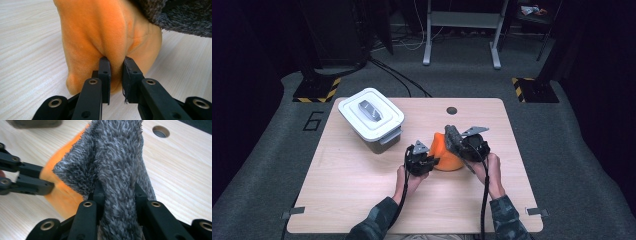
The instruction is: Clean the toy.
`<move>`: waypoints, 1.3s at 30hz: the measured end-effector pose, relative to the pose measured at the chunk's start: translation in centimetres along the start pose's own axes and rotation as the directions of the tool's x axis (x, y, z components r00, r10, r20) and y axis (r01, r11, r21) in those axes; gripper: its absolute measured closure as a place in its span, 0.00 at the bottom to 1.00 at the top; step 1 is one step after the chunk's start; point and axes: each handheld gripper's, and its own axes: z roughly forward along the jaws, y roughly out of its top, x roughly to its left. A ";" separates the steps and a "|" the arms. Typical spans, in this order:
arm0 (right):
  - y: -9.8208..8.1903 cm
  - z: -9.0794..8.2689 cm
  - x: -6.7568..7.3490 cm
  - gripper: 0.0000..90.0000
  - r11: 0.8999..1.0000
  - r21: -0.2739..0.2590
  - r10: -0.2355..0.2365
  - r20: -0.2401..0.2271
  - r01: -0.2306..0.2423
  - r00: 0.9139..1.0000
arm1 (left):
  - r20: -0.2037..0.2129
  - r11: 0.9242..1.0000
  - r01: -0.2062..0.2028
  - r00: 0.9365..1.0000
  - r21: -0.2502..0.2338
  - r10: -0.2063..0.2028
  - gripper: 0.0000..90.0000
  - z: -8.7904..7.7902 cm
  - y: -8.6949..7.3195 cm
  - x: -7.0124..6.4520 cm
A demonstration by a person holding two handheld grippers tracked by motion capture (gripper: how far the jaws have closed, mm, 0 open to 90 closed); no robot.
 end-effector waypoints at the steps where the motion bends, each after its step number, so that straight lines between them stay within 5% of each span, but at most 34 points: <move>1: -0.2 -0.1 -0.1 0.80 1.000 0.007 0.012 0.000 -0.012 1.000 | 0.000 1.000 -0.001 1.000 0.000 0.001 0.87 0.0 0.0 0.0; 10: -2.3 0.5 -2.4 0.80 0.995 0.025 0.092 0.006 -0.092 0.996 | 0.002 1.000 -0.002 1.000 0.000 0.002 0.87 0.0 0.0 0.1; 23: -5.5 3.8 -4.5 0.81 0.973 0.157 0.163 0.043 -0.167 0.986 | -0.005 1.000 -0.004 1.000 0.001 0.004 0.87 0.0 0.1 0.1; 29: -5.1 2.1 -5.0 0.82 0.980 0.111 0.156 0.074 -0.163 0.985 | -0.004 1.000 0.006 1.000 -0.002 -0.006 0.87 0.0 0.0 0.2; 32: -3.7 -0.3 -4.5 0.82 0.987 0.043 0.150 0.083 -0.154 0.985 | -0.002 1.000 0.005 1.000 0.000 -0.005 0.87 0.0 0.0 0.2; 35: -2.3 -1.9 -3.3 0.82 0.993 -0.015 0.122 0.040 -0.121 0.992 | -0.002 1.000 0.005 1.000 -0.002 -0.005 0.87 0.0 0.0 0.2; 39: -1.2 -1.0 -0.5 0.82 0.999 0.011 0.030 -0.020 -0.030 0.999 | -0.008 1.000 0.003 1.000 0.002 -0.003 0.86 0.1 0.1 0.3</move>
